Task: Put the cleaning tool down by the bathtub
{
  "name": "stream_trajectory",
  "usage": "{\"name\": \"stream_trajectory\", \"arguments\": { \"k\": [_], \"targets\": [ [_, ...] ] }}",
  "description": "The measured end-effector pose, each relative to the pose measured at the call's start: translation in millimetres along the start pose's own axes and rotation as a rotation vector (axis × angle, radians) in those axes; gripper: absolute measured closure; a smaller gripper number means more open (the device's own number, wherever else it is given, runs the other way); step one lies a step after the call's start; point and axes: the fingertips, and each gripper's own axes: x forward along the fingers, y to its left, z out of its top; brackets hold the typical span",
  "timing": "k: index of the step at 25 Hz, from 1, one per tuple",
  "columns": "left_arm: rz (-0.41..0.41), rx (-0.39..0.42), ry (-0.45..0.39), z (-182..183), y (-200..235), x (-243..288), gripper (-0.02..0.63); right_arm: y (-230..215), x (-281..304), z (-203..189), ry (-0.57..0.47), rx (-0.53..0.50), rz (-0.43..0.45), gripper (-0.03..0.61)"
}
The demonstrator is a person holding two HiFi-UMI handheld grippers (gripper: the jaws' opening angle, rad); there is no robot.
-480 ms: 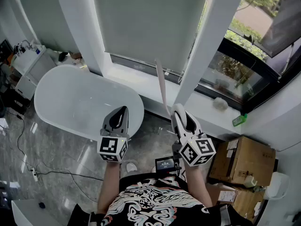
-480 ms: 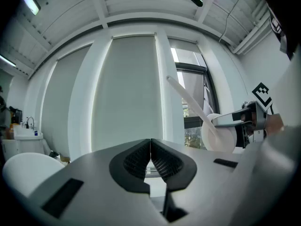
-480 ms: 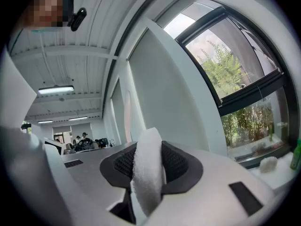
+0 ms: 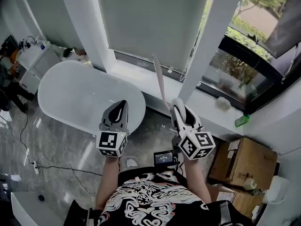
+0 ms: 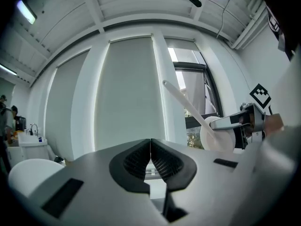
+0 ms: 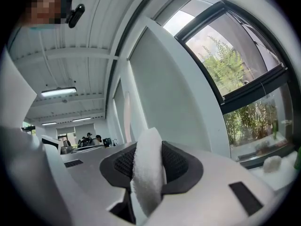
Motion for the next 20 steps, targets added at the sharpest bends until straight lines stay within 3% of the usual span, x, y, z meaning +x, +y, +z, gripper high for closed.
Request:
{"name": "stream_trajectory", "arguments": {
  "k": [10,20],
  "targets": [
    [0.029,-0.010,-0.024,1.5,-15.7,6.8,0.597,-29.3,-20.1,-2.1,0.008,0.048,-0.009,0.433],
    [0.031,-0.010,-0.042,5.2,-26.2,14.5,0.597,-40.6,-20.8,1.1,0.015,0.001,-0.009,0.433]
  ]
}}
